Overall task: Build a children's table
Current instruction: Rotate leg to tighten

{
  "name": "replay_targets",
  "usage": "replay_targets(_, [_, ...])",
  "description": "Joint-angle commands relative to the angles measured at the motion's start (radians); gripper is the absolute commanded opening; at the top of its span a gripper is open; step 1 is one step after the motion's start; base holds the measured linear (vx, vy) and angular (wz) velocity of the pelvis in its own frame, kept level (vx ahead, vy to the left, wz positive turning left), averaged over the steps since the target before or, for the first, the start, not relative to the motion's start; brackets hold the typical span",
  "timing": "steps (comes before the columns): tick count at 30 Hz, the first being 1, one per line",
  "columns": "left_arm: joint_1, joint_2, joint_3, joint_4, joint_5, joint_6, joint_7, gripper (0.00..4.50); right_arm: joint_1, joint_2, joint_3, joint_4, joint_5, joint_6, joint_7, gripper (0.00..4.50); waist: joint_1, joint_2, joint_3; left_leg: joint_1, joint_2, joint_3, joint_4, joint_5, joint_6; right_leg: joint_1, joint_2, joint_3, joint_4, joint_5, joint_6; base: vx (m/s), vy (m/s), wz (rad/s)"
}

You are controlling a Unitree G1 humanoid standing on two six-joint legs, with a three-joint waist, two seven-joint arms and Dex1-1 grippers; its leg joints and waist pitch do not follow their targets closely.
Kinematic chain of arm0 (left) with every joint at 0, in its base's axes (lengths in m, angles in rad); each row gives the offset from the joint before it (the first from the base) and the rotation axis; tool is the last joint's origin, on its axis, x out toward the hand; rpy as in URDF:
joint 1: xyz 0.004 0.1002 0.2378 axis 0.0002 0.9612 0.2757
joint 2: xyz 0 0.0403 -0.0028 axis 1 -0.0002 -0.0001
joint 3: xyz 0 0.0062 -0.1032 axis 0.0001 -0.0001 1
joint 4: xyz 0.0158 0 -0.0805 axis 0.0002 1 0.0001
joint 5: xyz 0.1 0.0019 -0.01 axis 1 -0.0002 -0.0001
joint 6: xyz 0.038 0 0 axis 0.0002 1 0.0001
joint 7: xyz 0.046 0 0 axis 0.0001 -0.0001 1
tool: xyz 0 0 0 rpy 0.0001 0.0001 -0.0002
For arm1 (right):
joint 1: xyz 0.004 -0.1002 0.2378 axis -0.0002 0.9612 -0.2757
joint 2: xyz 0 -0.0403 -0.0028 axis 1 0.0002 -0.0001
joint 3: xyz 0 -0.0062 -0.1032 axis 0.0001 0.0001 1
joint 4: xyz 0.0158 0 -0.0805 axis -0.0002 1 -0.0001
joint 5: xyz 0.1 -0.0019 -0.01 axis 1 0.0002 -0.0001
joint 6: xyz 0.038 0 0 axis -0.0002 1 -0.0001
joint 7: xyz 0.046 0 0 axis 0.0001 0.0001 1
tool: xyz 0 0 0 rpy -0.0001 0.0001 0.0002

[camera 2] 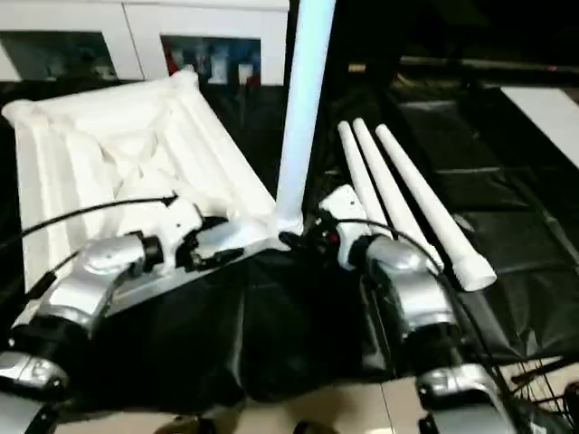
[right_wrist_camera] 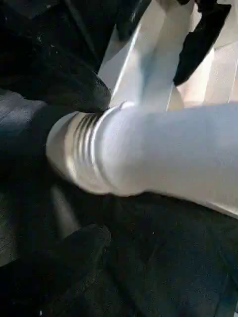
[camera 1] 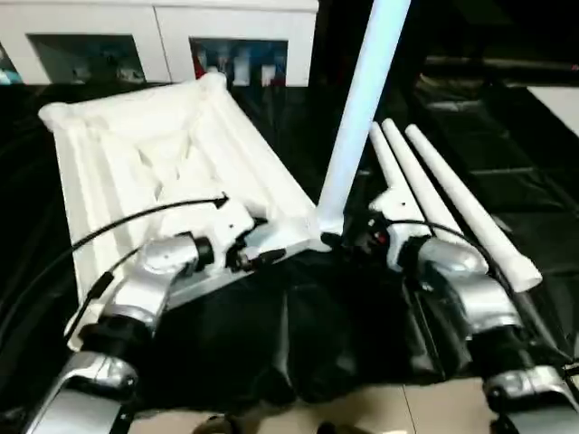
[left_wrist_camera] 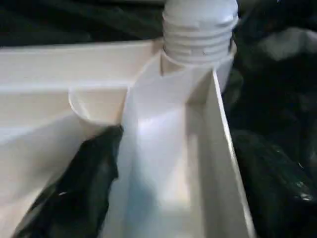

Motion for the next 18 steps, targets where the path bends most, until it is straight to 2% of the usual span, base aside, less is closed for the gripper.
replay_targets(1, [0.035, 0.016, -0.003, -0.014, -0.012, 0.035, -0.052, 4.13, 0.019, -0.013, -0.015, -0.027, 0.012, 0.018, 0.009, 4.0, 0.008, 0.007, -0.066, 0.027, 0.09, -0.036, -0.049, -0.134, 0.109, 0.049, -0.091, 0.05, -0.04, -0.017, -0.295, 0.0, 0.0, 0.0])
replay_targets(2, [0.037, 0.02, 0.005, -0.025, -0.023, 0.041, -0.058, 4.18, 0.022, -0.014, -0.015, -0.032, 0.013, 0.021, 0.01, 4.0, 0.007, 0.008, -0.064, 0.028, 0.092, -0.036, -0.051, -0.151, 0.097, 0.047, -0.089, 0.05, -0.043, -0.046, -0.293, 0.0, 0.0, 0.0])
replay_targets(3, [0.043, 0.028, 0.036, -0.053, -0.073, 0.068, -0.073, 4.23, 0.031, -0.017, -0.013, -0.05, 0.02, 0.031, 0.019, 4.0, 0.008, 0.01, -0.064, 0.03, 0.092, -0.036, -0.053, -0.163, 0.084, 0.047, -0.087, 0.05, -0.042, -0.064, -0.292, 0.0, 0.0, 0.0])
replay_targets(6, [0.043, 0.031, 0.073, -0.072, -0.12, 0.087, -0.076, 4.44, 0.039, -0.015, -0.01, -0.064, 0.023, 0.034, 0.025, 4.0, 0.008, 0.01, -0.063, 0.031, 0.092, -0.036, -0.054, -0.181, 0.068, 0.044, -0.086, 0.05, -0.043, -0.081, -0.293, 0.0, 0.0, 0.0])
replay_targets(12, [0.036, 0.022, 0.154, -0.13, -0.204, 0.145, -0.054, 4.44, 0.047, -0.009, -0.017, -0.085, 0.034, 0.043, 0.015, 4.0, 0.009, 0.011, -0.059, 0.032, 0.091, -0.038, -0.055, -0.217, 0.043, 0.043, -0.089, 0.053, -0.046, -0.128, -0.281, 0.0, 0.0, 0.0])
replay_targets(14, [0.03, 0.009, 0.193, -0.169, -0.265, 0.2, -0.046, 4.44, 0.05, -0.005, -0.025, -0.094, 0.035, 0.042, 0.005, 4.0, 0.008, 0.011, -0.059, 0.033, 0.09, -0.037, -0.055, -0.223, 0.037, 0.042, -0.089, 0.054, -0.047, -0.14, -0.277, 0.0, 0.0, 0.0])
replay_targets(15, [0.026, -0.005, 0.224, -0.205, -0.32, 0.267, -0.03, 4.44, 0.052, -0.002, -0.031, -0.101, 0.038, 0.046, 0.001, 4.0, 0.009, 0.014, -0.058, 0.034, 0.09, -0.037, -0.055, -0.216, 0.032, 0.041, -0.088, 0.053, -0.043, -0.127, -0.282, 0.0, 0.0, 0.0])
replay_targets(18, [0.031, -0.023, 0.254, -0.271, -0.399, 0.361, -0.011, 4.44, 0.057, 0.0, -0.037, -0.113, 0.043, 0.052, -0.002, 4.0, 0.009, 0.013, -0.059, 0.031, 0.087, -0.037, -0.053, -0.203, 0.041, 0.044, -0.086, 0.053, -0.042, -0.105, -0.286, 0.0, 0.0, 0.0])
